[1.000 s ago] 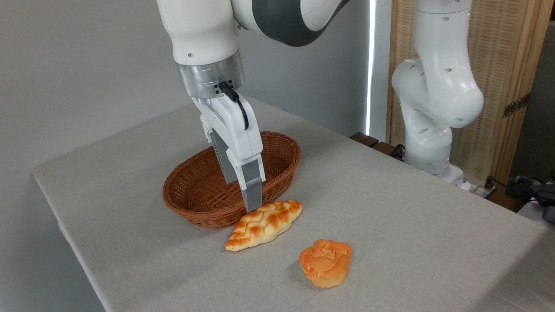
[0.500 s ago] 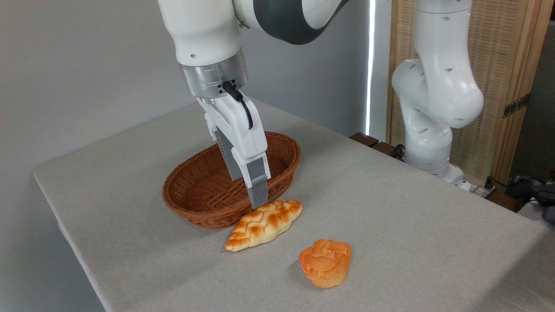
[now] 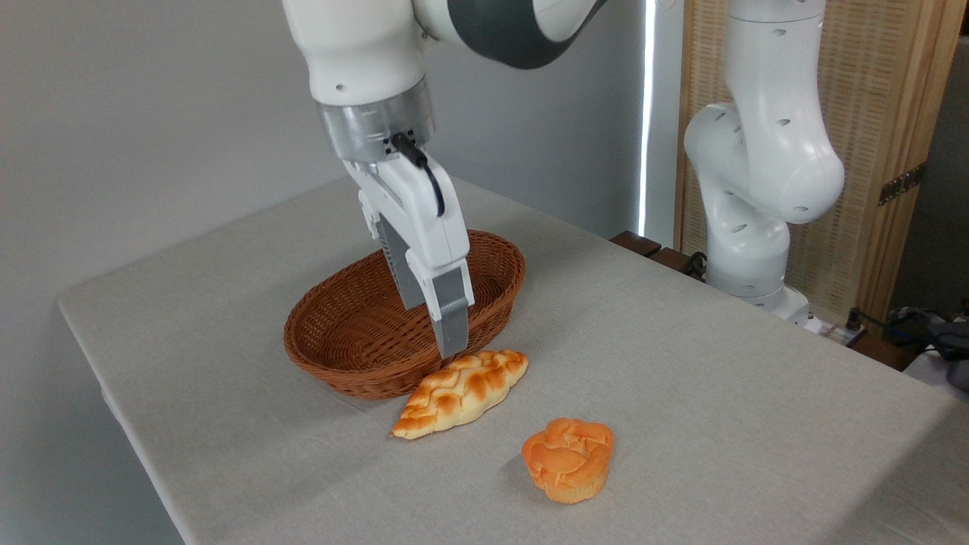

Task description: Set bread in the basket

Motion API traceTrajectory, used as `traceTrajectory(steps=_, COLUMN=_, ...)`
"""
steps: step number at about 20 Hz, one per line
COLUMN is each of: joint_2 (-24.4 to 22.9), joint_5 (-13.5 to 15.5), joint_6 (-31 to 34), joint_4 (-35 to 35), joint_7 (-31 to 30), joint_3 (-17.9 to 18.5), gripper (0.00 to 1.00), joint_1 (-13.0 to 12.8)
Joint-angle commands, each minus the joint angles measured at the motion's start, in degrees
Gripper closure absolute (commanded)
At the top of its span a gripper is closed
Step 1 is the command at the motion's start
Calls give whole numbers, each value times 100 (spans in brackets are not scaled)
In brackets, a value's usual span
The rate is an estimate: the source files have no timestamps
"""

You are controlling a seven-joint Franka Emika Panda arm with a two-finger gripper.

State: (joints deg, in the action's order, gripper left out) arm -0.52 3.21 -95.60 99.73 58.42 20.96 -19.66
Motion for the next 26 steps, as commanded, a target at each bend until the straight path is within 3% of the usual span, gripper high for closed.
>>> traceTrajectory(steps=1, joint_2=-263, joint_5=-48, joint_6=-202, joint_4=326, joint_7=265, joint_3=66, gripper=0, joint_1=-3)
traceTrajectory(steps=5, joint_2=-554, joint_5=-408, joint_6=-933, joint_4=1117, joint_7=660, joint_3=242, gripper=0, joint_1=-3)
traceTrajectory(steps=15, joint_2=-677, joint_5=-1067, joint_6=-1170, joint_4=1847, joint_7=2049, joint_3=866, gripper=0, joint_1=-3)
traceTrajectory(steps=20, joint_2=-669, joint_5=-1103, joint_6=-1794, joint_4=2278, joint_7=2059, joint_3=875, gripper=0, joint_1=-3)
traceTrajectory(steps=26, joint_2=-616, joint_5=-1103, joint_6=-1892, joint_4=2411, joint_7=2068, joint_3=875, gripper=0, joint_1=-3)
